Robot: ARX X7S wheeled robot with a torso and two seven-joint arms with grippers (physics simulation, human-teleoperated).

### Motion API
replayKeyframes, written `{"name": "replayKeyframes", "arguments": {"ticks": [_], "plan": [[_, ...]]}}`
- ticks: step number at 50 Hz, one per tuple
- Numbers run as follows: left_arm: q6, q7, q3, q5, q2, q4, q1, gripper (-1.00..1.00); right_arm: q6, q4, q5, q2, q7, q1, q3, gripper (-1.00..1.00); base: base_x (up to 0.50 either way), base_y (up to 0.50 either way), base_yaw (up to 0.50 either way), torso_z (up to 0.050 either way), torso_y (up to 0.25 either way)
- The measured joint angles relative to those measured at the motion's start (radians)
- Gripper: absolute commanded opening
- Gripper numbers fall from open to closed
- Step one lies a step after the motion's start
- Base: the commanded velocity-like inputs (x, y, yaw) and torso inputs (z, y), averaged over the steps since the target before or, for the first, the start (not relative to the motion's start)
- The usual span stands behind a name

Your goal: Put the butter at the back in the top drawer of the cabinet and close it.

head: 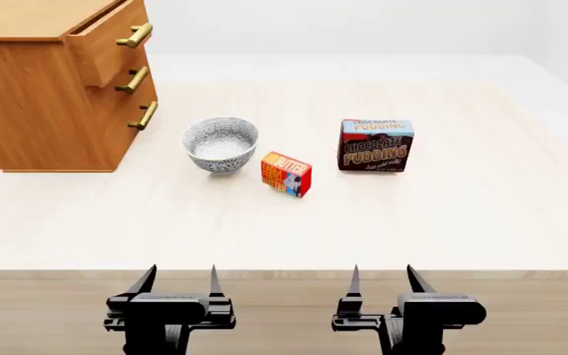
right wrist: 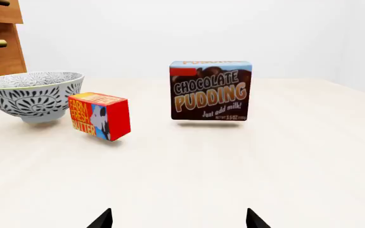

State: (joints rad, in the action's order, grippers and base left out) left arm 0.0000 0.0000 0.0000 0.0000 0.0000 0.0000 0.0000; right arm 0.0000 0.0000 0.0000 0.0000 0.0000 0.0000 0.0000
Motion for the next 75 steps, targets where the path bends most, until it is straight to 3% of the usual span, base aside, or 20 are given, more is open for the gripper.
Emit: {"name": "replayKeyframes", "arguments": {"ticks": [13, 42, 48, 75], "plan": [[-0.001, -0.033, 0.029, -0.027, -0.025, -0.005, -0.004, 1.00, 0.003, 0.034, 0.021, 0.024, 0.044, 0.024, -0.028, 1.00, 0.00, 0.01, 0.00, 0.000, 0.000], [0.002, -0.075, 0.096, -0.083, -0.074, -0.011, -0.008, 1.00, -0.014, 0.067, 0.046, 0.069, 0.121, 0.042, -0.097, 1.00, 0.03, 0.49, 0.00, 0.000, 0.000], [-0.001, -0.079, 0.106, -0.091, -0.083, -0.017, -0.012, 1.00, -0.019, 0.060, 0.050, 0.073, 0.134, 0.038, -0.106, 1.00, 0.00, 0.01, 0.00, 0.000, 0.000], [0.007, -0.130, 0.132, -0.105, -0.122, 0.103, 0.052, 1.00, -0.026, -0.027, 0.037, 0.103, 0.217, -0.008, -0.135, 1.00, 0.00, 0.00, 0.00, 0.050, 0.019]]}}
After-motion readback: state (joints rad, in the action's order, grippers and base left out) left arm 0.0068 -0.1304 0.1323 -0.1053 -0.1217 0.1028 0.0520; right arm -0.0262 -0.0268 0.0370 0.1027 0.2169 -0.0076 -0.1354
